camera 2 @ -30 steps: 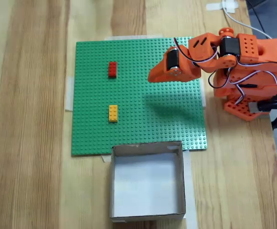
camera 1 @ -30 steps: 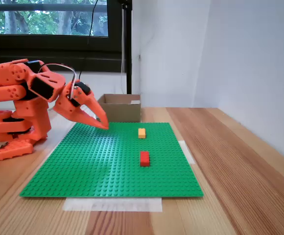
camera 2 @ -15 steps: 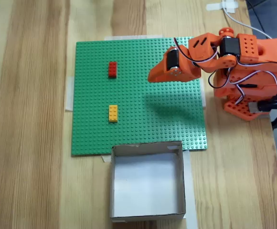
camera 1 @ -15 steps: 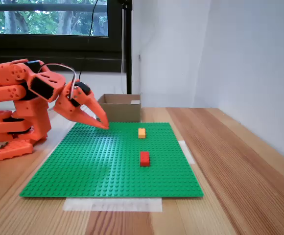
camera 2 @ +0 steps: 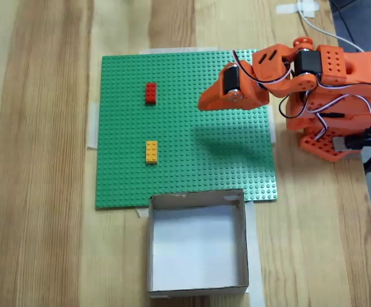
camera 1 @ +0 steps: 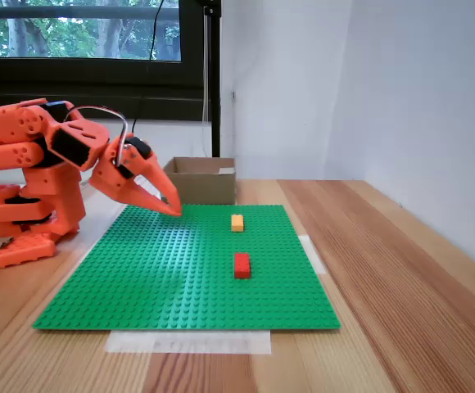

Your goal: Pick the yellow lego block and put it in the box.

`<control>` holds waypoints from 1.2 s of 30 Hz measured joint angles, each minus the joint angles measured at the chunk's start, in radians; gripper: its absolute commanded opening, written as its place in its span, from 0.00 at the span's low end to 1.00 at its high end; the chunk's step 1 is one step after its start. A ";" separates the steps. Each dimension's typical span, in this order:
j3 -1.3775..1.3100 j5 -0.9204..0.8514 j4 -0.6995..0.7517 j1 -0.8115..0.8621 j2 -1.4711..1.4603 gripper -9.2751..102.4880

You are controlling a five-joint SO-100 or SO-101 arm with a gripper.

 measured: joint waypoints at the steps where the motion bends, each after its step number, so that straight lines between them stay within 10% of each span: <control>1: 0.000 0.000 0.000 0.000 0.000 0.07; 36: -0.002 -0.015 -0.009 -0.012 -0.006 0.08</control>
